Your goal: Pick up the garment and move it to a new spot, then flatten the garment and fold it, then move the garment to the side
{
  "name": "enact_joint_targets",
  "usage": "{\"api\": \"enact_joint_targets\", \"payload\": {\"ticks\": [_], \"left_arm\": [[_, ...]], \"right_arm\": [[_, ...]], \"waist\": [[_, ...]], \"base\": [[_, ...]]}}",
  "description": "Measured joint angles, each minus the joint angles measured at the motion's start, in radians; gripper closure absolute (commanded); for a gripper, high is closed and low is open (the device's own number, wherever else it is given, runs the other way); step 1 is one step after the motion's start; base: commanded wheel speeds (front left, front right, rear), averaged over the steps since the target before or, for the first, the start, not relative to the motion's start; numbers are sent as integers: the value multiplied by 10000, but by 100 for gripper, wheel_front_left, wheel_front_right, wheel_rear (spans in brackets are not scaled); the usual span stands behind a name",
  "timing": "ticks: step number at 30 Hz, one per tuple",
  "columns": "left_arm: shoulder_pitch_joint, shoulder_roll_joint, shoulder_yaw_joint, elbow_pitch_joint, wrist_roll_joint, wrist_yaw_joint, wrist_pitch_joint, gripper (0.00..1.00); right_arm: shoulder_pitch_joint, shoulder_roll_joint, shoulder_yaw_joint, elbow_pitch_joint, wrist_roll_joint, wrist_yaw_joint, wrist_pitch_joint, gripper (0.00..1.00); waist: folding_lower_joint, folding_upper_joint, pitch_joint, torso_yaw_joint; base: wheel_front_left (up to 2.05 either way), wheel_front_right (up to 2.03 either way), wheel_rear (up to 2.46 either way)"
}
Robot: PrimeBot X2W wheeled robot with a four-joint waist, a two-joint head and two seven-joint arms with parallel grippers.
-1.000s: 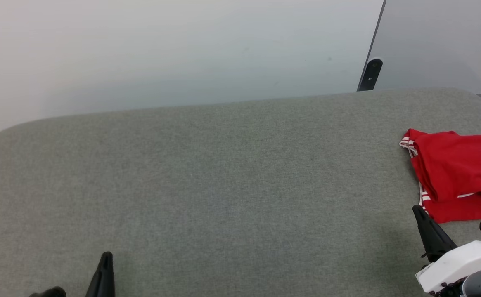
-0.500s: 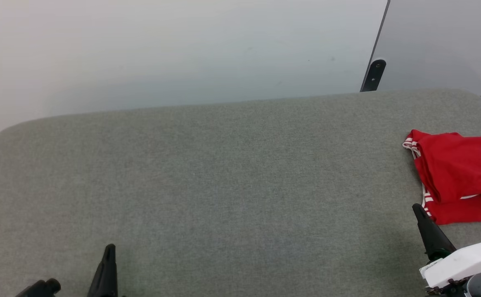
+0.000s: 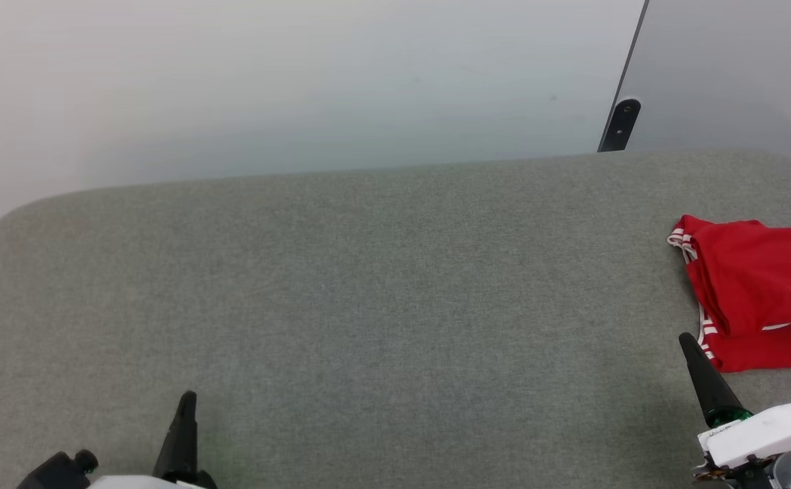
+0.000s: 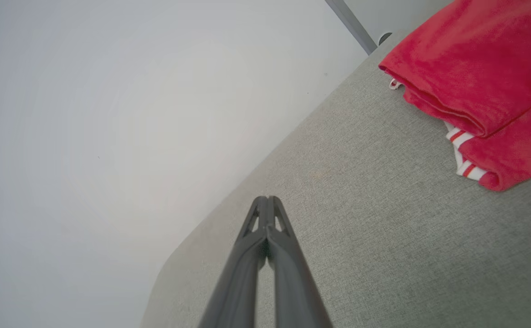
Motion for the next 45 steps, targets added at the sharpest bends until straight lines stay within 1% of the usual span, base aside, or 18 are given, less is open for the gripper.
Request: {"api": "enact_joint_targets", "payload": {"ticks": [18, 45], "left_arm": [[-526, -115, 81, 405, -1927, -121, 470, 100], [-1149, -253, 194, 918, -4263, -307, 1037, 100]], "right_arm": [[-109, 115, -92, 384, 1802, 0, -153, 100], [-242, 295, -221, 851, 3975, 0, -370, 100]], "waist": [[0, 0, -3, 111], [0, 0, -8, 279]], "base": [[0, 0, 0], [0, 0, 0]]}}
